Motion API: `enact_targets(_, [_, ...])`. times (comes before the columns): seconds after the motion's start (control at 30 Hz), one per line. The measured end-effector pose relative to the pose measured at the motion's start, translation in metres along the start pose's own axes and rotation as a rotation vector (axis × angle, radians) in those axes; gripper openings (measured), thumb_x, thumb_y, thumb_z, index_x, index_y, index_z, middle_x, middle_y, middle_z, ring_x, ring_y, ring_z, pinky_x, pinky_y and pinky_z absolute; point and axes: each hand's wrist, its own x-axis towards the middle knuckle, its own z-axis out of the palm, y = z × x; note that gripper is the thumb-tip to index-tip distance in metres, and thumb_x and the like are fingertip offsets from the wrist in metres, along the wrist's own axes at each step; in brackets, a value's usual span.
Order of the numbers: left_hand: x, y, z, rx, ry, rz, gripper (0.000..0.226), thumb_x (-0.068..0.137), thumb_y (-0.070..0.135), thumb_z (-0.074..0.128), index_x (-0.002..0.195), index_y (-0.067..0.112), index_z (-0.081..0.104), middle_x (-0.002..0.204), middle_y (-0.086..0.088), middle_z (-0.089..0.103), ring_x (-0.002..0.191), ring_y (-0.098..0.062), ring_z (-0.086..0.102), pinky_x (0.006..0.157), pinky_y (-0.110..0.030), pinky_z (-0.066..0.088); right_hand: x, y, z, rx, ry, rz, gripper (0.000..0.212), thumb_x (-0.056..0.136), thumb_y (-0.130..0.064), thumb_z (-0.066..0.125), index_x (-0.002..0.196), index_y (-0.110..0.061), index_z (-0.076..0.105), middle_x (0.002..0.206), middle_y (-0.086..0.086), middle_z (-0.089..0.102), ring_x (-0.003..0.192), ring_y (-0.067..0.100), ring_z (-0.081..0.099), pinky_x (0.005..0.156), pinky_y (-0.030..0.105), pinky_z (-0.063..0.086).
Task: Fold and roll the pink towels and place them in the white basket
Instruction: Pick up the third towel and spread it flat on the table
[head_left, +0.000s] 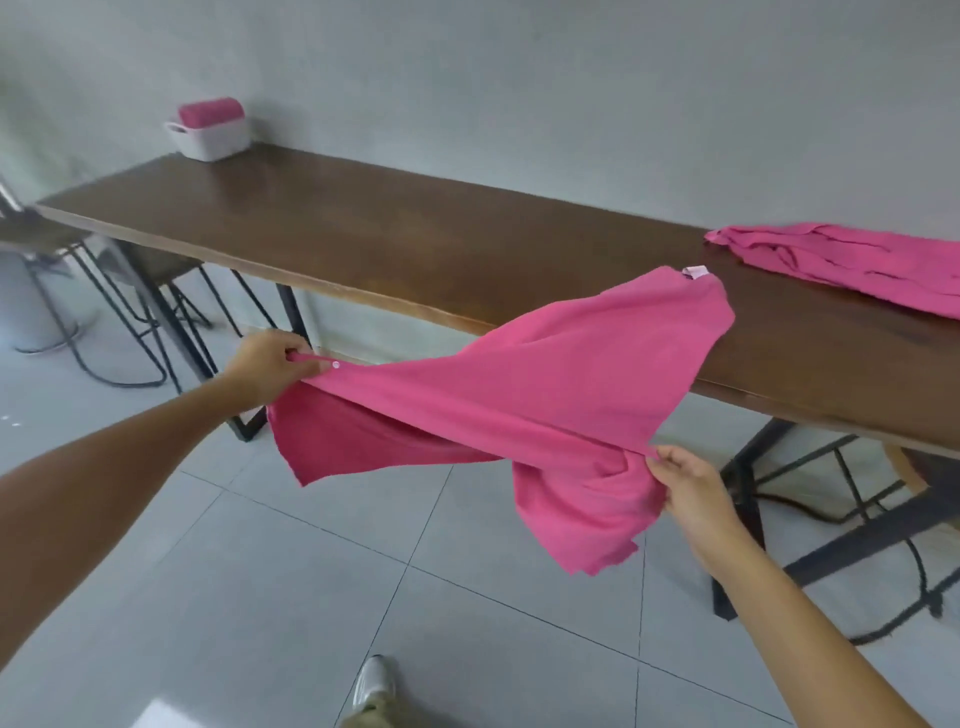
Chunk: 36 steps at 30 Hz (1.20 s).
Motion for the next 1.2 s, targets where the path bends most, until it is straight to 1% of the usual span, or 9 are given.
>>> enact_targets(0.17, [-0.005,-0.028,-0.046,0.091,0.094,-0.067,0.046,0.083,0.042,0.080,0.060,0.009,0.058,0.062,-0.005,0.055,0.060,-0.020,0.050,0.054,-0.030,0.036,-0.002,-0.019,0.048,-0.055,-0.065,-0.038,0.018,0.100,-0.013,0.058,0.085,-0.010,0.069,0.075,-0.001,0.062,0.071,0.013,0.052,0.062,0.029,0.036])
enact_targets(0.3, [-0.006,-0.051,-0.075,0.138,0.132,-0.095,0.040,0.082,0.051,0.077,0.069,0.014,0.069,0.072,-0.006,0.064,0.073,-0.025,0.060,0.060,-0.033,0.044,-0.004,-0.029,0.077,-0.117,-0.108,-0.082,0.021,0.099,-0.012,0.059,0.080,-0.006,0.067,0.056,-0.014,0.056,0.051,-0.001,0.046,0.047,0.014,0.033])
enact_targets(0.4, [-0.004,-0.061,-0.100,0.132,0.157,-0.112,0.036,0.085,0.044,0.077,0.072,0.013,0.069,0.073,-0.006,0.063,0.074,-0.025,0.059,0.060,-0.033,0.041,-0.006,-0.041,0.099,-0.150,-0.172,-0.119,0.022,0.099,-0.017,0.061,0.085,-0.002,0.070,0.068,-0.004,0.063,0.063,0.008,0.052,0.051,0.017,0.037])
enact_targets(0.53, [0.010,-0.080,-0.135,0.157,0.217,-0.109,0.035,0.087,0.043,0.077,0.076,0.011,0.070,0.075,-0.003,0.062,0.079,-0.028,0.058,0.069,-0.035,0.043,-0.009,-0.065,0.133,-0.163,-0.246,-0.146,0.026,0.099,-0.022,0.062,0.089,0.000,0.071,0.077,0.004,0.065,0.070,0.014,0.055,0.057,0.020,0.041])
enact_targets(0.67, [0.024,-0.103,-0.160,0.184,0.262,-0.115,0.040,0.086,0.044,0.076,0.073,0.007,0.069,0.075,-0.010,0.063,0.078,-0.031,0.059,0.071,-0.043,0.051,-0.015,-0.090,0.161,-0.164,-0.297,-0.159,0.025,0.099,-0.029,0.063,0.088,-0.010,0.075,0.081,0.006,0.075,0.075,0.015,0.067,0.071,0.029,0.050])
enact_targets(0.73, [0.031,-0.116,-0.169,0.214,0.271,-0.113,0.041,0.087,0.042,0.077,0.073,0.004,0.069,0.075,-0.013,0.064,0.077,-0.033,0.060,0.073,-0.046,0.053,-0.021,-0.103,0.174,-0.139,-0.359,-0.174,0.026,0.098,-0.032,0.063,0.083,-0.015,0.075,0.080,0.004,0.076,0.072,0.013,0.069,0.069,0.026,0.051])
enact_targets(0.9, [0.058,-0.150,-0.178,0.199,0.287,-0.150,0.041,0.086,0.041,0.078,0.067,0.007,0.066,0.071,-0.011,0.063,0.076,-0.033,0.059,0.073,-0.043,0.052,-0.022,-0.117,0.196,-0.154,-0.419,-0.162,0.038,0.090,-0.046,0.068,0.059,-0.023,0.067,0.062,0.000,0.057,0.059,0.016,0.050,0.062,0.029,0.037])
enact_targets(1.07, [0.083,-0.177,-0.184,0.179,0.289,-0.189,0.043,0.087,0.042,0.076,0.066,0.007,0.064,0.068,-0.011,0.061,0.076,-0.034,0.058,0.073,-0.044,0.052,-0.015,-0.114,0.203,-0.233,-0.395,-0.087,0.050,0.076,-0.065,0.076,0.061,-0.020,0.061,0.062,0.003,0.047,0.059,0.018,0.039,0.056,0.030,0.029])
enact_targets(1.2, [0.105,-0.202,-0.196,0.184,0.272,-0.204,0.041,0.087,0.042,0.076,0.067,0.008,0.066,0.071,-0.012,0.064,0.078,-0.034,0.060,0.076,-0.045,0.055,-0.009,-0.109,0.206,-0.335,-0.382,-0.037,0.083,0.056,-0.071,0.084,0.079,0.005,0.059,0.063,0.007,0.048,0.059,0.020,0.038,0.056,0.030,0.028])
